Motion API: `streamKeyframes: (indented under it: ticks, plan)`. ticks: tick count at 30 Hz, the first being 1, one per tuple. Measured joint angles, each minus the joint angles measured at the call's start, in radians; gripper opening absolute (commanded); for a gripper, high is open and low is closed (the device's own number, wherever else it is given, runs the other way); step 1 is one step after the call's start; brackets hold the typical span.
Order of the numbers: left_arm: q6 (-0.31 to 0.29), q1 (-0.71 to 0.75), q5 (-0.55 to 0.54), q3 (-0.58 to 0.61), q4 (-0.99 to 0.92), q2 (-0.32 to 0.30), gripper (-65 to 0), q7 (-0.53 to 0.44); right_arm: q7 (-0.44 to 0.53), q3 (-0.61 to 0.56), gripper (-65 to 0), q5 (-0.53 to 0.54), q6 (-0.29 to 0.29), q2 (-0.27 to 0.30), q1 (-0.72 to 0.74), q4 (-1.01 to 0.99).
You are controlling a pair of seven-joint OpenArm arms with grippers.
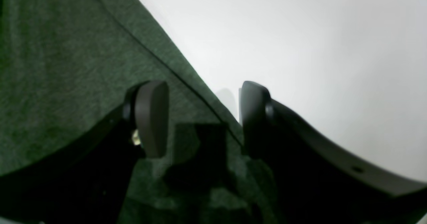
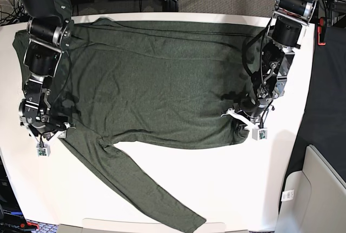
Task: Fold the T-shirt properly
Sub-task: 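Lift the hem with both grippers and fold it toward the shoulder band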
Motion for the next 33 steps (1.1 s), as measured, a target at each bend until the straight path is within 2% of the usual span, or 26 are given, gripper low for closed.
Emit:
streamKeyframes:
  ticks: [5,7,11,14,21,26,29,33]
  plan:
    - [0.000,0.000,0.000,0.000,0.000,0.000,-65.0,0.000,0.014,0.000,-32.1,0.004,-0.003,0.000,-0.011,0.002]
    - [0.000,0.000,0.000,0.000,0.000,0.000,-65.0,0.000,0.018,0.000,-38.3,0.005,-0.003,0.000,-0.017,0.004]
    - [0.000,0.000,0.000,0.000,0.000,0.000,-65.0,0.000,-0.019,0.001,-53.4,0.036,0.073,0.000,-0.020,0.014]
    - [0.003,0.000,0.000,0.000,0.015,0.000,-65.0,0.008,-0.023,0.002,-59.6,0.064,0.105,0.001,-0.022,0.014]
    - [0.000,0.004,0.001,0.000,0.087,0.000,-65.0,0.007,-0.053,0.003,-63.2,0.071,0.183,0.001,-0.038,0.056]
    - [0.002,0.025,0.001,0.000,0.107,-0.002,-65.0,0.008,-0.072,0.002,-63.2,0.190,0.206,0.005,-0.137,0.185]
    - [0.006,0.032,0.004,0.000,0.132,-0.003,-65.0,0.008,-0.143,0.008,-63.2,0.241,0.211,0.035,-0.161,0.237]
    - [-0.001,0.054,0.004,-0.044,0.158,0.001,-65.0,0.014,-0.212,0.092,-63.2,0.349,0.211,0.050,-0.222,0.336]
